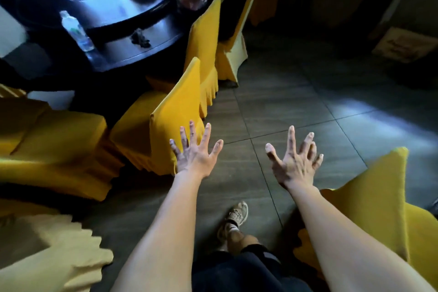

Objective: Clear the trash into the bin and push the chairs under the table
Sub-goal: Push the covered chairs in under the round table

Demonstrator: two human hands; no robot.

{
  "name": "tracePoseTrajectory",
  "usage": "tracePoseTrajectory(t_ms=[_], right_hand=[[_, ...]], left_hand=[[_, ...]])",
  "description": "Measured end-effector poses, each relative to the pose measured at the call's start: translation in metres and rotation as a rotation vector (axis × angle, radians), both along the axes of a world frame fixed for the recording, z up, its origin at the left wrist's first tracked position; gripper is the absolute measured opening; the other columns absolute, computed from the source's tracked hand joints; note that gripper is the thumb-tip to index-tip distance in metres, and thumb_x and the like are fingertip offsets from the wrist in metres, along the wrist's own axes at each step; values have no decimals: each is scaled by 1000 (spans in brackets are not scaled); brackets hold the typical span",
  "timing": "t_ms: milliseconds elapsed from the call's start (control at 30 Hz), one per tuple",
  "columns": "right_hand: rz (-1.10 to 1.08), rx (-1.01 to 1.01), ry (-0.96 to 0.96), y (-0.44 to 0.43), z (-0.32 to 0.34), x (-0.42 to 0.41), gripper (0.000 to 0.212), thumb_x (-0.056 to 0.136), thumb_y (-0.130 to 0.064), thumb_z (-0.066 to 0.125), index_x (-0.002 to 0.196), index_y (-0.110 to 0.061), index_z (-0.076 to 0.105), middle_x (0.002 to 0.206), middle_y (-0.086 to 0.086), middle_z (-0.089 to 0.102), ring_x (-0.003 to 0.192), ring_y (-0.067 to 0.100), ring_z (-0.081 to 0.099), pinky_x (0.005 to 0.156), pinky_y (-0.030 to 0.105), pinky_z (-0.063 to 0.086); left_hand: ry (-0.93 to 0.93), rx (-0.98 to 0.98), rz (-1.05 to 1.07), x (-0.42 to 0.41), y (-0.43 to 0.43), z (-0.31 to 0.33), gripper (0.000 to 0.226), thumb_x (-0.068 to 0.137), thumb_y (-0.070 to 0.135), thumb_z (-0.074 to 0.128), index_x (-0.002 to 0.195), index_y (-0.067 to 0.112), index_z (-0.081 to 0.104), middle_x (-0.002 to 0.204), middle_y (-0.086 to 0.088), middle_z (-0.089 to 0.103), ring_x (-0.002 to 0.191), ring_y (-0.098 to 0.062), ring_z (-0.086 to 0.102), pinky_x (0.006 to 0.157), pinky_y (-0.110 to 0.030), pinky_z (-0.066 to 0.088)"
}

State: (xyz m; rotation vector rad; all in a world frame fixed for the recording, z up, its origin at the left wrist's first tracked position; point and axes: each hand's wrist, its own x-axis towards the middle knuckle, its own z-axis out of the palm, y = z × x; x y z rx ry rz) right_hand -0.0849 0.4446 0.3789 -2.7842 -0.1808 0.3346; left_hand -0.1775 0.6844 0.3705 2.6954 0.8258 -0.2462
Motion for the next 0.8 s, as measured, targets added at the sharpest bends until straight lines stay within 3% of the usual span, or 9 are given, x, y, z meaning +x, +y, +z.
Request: tracePoseTrajectory(t_ms=[133, 400, 600, 800], right_hand=[[-156, 0, 32, -17, -8, 51, 86, 93, -80, 21, 160, -41, -14, 170, 18, -19, 158, 38, -5, 123, 60, -6], [-524, 70, -5, -71, -16, 115, 86, 91, -81, 21, 161, -42, -9, 171, 18, -14, 158, 35, -6, 123, 60, -10], [-862, -22, -65, -133, -29, 81, 85, 93, -71, 40, 163, -38, 6, 171, 21, -5, 157, 37, -1, 120, 62, -14], [-1333, -27, 146, -180, -43, 9, 81, 97, -70, 30, 164, -34, 0, 172, 19, 4, 156, 38, 10, 123, 63, -6]], left_hand=[[-9, 24, -198, 89, -17, 5, 72, 92, 79, 7, 155, 50, -13, 166, 2, -29, 151, -30, -29, 116, -62, -17], [-33, 43, -596, 240, -84, 28, 80, 81, 86, -3, 154, 53, -9, 167, 6, -25, 153, -26, -25, 118, -60, -18], [-21, 43, -961, 285, -182, 14, 74, 90, 81, 8, 155, 51, -7, 168, 4, -21, 154, -26, -22, 118, -62, -13], [-40, 89, -1421, 282, -297, 1, 79, 86, 82, 6, 156, 49, -8, 170, 1, -16, 156, -28, -14, 119, -66, -2]])
